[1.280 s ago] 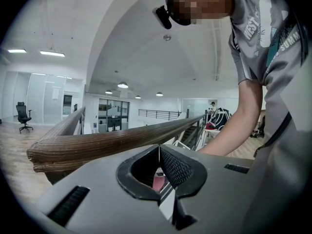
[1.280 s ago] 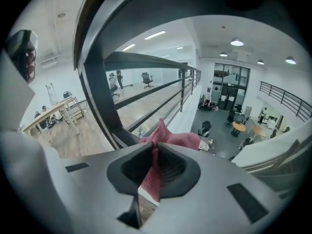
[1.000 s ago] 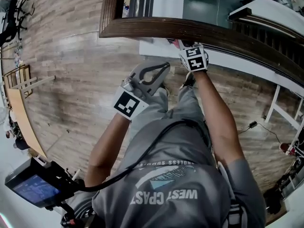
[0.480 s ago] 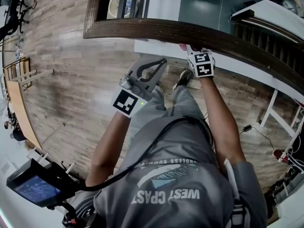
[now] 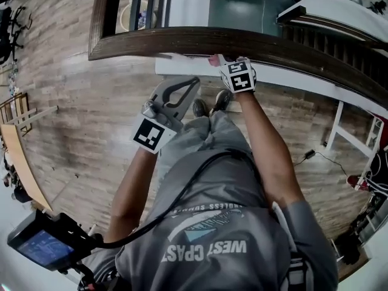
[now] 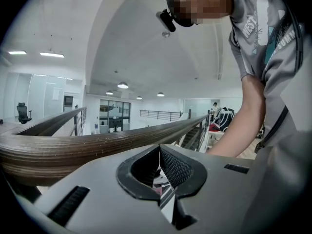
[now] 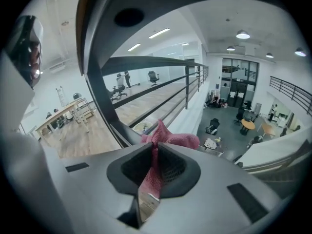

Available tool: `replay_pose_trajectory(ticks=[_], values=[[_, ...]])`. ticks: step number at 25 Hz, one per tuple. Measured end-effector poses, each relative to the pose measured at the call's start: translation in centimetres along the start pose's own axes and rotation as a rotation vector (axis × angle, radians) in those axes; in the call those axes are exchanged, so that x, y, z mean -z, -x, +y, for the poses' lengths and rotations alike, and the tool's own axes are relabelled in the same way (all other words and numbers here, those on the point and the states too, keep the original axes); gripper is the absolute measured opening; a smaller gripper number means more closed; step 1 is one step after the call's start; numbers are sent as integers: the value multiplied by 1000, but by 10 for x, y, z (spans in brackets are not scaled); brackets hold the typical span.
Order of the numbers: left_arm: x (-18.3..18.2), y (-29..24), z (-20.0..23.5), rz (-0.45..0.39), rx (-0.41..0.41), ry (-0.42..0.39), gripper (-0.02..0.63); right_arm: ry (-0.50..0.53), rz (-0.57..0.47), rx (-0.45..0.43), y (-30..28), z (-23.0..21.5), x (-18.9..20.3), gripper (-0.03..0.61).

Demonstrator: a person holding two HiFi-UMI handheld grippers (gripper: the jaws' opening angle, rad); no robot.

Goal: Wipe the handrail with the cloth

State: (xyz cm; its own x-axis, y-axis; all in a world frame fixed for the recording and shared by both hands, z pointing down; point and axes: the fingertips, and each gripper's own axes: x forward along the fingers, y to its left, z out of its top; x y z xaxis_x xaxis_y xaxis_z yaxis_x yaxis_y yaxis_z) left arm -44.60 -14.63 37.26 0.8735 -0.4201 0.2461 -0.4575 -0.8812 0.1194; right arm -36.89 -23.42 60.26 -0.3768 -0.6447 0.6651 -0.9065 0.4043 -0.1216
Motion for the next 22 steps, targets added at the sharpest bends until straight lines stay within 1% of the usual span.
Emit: replay_pose_trajectory(ticks=[2, 5, 8, 11, 17, 20, 22], values=[[-2, 3, 3, -17, 13, 6, 6, -35, 14, 67, 15, -27, 11, 29], [0, 6, 0, -11, 43, -6, 6, -82, 29, 150, 38, -62, 30, 29], [0, 8, -4, -24, 60, -24, 6, -106, 30, 177, 43, -66, 36, 29], [6, 1, -18, -31, 93, -43, 6, -119, 21, 180, 39, -57, 32, 29], [29, -19, -49, -14, 175, -36, 6, -87, 8, 119, 27, -38, 27, 30], [28, -34, -61, -13, 205, -48, 6, -56, 19, 103, 39, -48, 30, 30], [22, -43, -66, -19, 206, -49, 6, -62, 5, 131, 51, -72, 38, 30]])
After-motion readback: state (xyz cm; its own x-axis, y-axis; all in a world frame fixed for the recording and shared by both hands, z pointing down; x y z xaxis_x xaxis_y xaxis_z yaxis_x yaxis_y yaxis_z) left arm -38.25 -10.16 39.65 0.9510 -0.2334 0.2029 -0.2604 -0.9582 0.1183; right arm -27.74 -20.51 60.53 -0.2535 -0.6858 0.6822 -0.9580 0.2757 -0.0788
